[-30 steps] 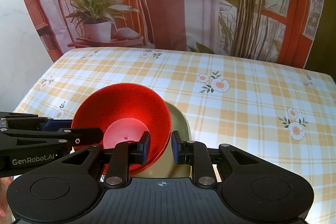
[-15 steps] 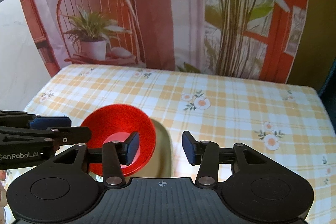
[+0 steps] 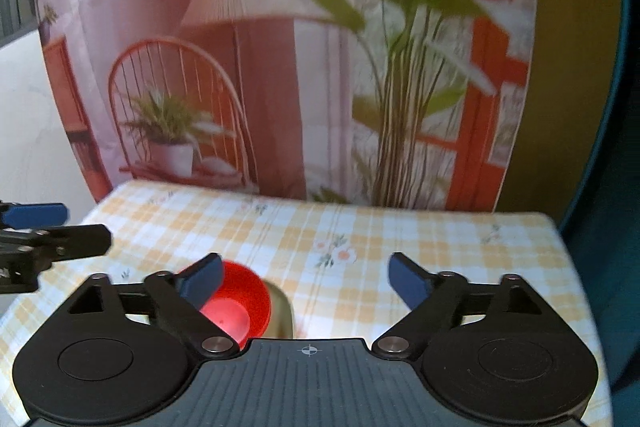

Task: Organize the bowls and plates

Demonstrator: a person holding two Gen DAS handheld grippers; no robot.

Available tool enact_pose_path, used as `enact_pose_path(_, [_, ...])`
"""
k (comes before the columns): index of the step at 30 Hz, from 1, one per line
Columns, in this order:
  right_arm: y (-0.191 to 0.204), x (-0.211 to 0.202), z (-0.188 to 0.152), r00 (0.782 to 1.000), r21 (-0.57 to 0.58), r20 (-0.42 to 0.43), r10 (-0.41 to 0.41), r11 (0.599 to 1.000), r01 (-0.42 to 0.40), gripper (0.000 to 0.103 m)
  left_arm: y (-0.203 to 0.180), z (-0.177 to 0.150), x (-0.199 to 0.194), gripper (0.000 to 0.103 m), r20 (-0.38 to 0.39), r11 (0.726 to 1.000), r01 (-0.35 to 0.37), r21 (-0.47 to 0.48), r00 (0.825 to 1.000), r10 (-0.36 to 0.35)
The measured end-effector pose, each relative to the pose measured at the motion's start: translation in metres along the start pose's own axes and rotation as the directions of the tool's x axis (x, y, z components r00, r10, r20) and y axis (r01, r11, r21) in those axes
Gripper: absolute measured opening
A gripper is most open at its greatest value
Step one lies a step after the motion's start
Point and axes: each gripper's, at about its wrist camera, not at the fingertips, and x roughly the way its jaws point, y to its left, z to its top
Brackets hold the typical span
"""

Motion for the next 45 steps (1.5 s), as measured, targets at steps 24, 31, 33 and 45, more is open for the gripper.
enact_pose_path(24, [0.040, -0.171, -0.022, 0.975, 0.003, 0.214, -0.056, 0.998, 0.057, 0.103, -0.043, -0.011, -0.161, 0.103, 0.195, 0.976, -0.206, 0.066, 0.962, 0.190])
enact_pose_path(31, [0.048, -0.193, -0.027, 0.968, 0.001, 0.245, -0.054, 0.998, 0.055, 0.103, -0.042, -0.018, -0.184, 0.103, 0.227, 0.982, -0.186, 0.020, 0.958, 0.177])
enact_pose_path(33, [0.049, -0.196, -0.028, 0.967, -0.002, 0.249, -0.053, 0.998, 0.055, 0.103, -0.042, -0.019, -0.185, 0.103, 0.229, 0.981, -0.192, 0.009, 0.956, 0.185])
enact_pose_path(45, [0.046, -0.194, -0.028, 0.968, 0.016, 0.245, -0.052, 0.999, 0.050, 0.103, -0.039, -0.017, -0.188, 0.103, 0.231, 0.976, -0.216, -0.010, 0.950, 0.212])
